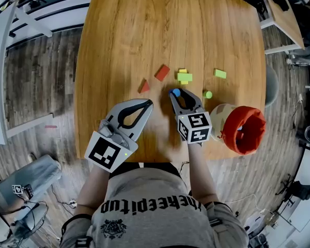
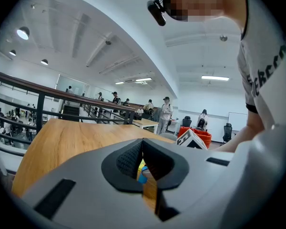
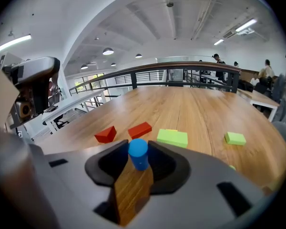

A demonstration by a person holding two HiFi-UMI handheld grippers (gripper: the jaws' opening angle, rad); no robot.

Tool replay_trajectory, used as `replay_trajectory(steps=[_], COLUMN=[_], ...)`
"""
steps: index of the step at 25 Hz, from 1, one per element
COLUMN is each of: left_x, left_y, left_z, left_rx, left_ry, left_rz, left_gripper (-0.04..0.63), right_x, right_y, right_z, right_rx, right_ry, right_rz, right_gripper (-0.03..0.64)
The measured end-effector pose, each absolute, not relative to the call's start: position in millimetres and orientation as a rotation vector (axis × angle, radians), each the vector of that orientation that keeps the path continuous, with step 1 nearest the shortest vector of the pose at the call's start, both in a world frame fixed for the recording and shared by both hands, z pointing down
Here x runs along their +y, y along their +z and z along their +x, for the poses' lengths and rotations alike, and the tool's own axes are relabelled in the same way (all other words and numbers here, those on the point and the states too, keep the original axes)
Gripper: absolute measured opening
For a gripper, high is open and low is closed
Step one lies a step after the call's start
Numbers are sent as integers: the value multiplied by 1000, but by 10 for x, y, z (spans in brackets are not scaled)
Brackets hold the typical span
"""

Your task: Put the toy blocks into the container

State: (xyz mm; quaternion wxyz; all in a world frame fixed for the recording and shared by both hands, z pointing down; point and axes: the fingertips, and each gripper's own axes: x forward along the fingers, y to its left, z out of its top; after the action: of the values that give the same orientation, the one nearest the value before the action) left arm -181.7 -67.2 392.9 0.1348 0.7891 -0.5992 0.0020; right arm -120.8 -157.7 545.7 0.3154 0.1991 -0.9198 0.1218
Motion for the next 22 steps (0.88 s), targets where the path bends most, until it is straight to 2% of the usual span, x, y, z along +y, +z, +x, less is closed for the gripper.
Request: replay_trajectory(steps=[11, 22], left_x=[-665, -714], left_y=[3861, 3743], left_z=[-1690, -1246], left_rx=[-1715, -1622], left_ry=[2, -1], left_rz=[2313, 2426], left_gripper=[14, 14], right_x=[-1514, -1448], right_y=[5201, 4564], right_z=[-1150, -849], right_rx=[-2478, -2622], right_ry=[319, 315], right_rz=[536, 612], right_gripper=[132, 132])
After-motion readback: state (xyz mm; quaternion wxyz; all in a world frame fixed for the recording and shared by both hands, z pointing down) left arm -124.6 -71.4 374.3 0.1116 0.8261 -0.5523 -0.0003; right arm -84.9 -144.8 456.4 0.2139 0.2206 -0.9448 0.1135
